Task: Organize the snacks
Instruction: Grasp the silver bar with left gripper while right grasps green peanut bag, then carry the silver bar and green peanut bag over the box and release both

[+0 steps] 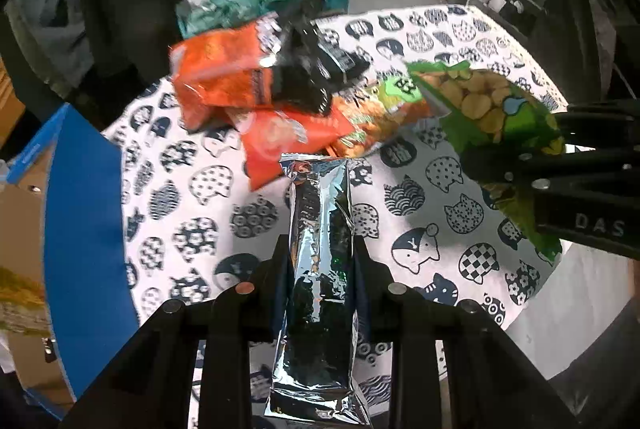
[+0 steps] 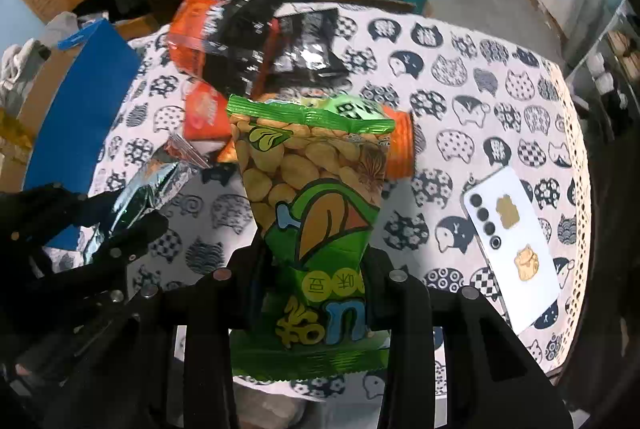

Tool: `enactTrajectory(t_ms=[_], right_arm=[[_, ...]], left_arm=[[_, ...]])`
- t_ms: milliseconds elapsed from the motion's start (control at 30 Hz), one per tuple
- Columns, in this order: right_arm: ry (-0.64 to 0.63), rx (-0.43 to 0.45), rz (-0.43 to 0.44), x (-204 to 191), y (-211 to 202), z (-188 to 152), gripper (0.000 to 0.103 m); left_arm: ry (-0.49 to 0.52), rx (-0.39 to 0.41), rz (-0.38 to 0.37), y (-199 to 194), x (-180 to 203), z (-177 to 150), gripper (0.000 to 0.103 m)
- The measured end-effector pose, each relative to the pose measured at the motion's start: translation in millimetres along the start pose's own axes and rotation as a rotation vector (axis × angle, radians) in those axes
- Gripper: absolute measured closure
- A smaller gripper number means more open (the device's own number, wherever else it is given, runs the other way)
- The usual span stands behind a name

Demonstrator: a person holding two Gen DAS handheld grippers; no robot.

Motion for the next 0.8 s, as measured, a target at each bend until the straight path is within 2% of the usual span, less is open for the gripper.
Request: enactTrajectory(t_ms=[533,800], right_arm=[[-0.091,0.074,0.047,-62,-26,32,0.067],[-0.146,0.081,0.088,-97,-29,48,0.067]], left_arm=[[-0.045,0.145,0.072,-64,-61,4,0.075],[-0.123,0.192,0.119,-86,-110,6,0.075]])
Point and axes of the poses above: each gripper's, at about its wrist camera, not at the fingertips, and y roughly the way its jaws point, x to its right, z to its top, the point moved 7 cm from there along y, roughly the way its jaws point, and after that the axes turned 6 degrees about -y, right-handed, at the moved point
